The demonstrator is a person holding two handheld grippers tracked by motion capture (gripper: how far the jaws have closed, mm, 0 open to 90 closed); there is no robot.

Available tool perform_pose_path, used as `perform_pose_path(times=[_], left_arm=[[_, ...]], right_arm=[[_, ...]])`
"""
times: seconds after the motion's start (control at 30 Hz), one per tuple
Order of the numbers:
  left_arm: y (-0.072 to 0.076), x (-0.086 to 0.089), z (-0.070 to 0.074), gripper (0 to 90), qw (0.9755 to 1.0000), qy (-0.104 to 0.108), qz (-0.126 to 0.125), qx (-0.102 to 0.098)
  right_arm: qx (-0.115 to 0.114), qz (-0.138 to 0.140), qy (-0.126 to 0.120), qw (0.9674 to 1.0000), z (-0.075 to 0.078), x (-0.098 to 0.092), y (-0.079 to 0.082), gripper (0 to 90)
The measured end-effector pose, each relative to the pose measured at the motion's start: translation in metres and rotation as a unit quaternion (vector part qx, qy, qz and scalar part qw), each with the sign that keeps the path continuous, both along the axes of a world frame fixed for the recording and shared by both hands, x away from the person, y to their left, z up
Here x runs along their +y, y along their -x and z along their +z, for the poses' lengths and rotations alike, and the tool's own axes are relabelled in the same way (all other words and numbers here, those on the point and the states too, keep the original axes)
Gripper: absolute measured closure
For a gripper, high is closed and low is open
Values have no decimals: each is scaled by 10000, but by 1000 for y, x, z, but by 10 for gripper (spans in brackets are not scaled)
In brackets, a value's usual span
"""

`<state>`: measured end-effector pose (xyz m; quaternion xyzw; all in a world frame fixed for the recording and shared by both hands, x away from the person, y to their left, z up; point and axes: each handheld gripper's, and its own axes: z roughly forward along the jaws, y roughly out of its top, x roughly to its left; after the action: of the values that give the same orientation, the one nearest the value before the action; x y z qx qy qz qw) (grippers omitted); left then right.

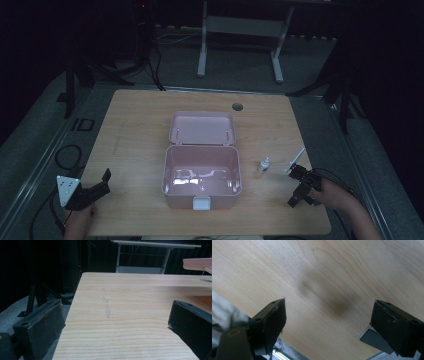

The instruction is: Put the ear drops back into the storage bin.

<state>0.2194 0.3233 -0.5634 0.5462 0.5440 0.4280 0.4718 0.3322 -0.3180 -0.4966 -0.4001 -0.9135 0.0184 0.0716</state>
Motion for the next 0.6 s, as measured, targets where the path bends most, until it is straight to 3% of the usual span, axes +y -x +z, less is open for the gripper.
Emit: perform_pose_path(times=[0.37, 0.6], left_arm=[[0, 0, 0, 5, 10000, 18, -7, 3], [0, 0, 0, 5, 10000, 13, -4, 8]], right_arm=[[-40, 17, -28, 10000, 1, 6, -15, 123], [-145, -21, -81, 9999, 7, 19, -31, 125]])
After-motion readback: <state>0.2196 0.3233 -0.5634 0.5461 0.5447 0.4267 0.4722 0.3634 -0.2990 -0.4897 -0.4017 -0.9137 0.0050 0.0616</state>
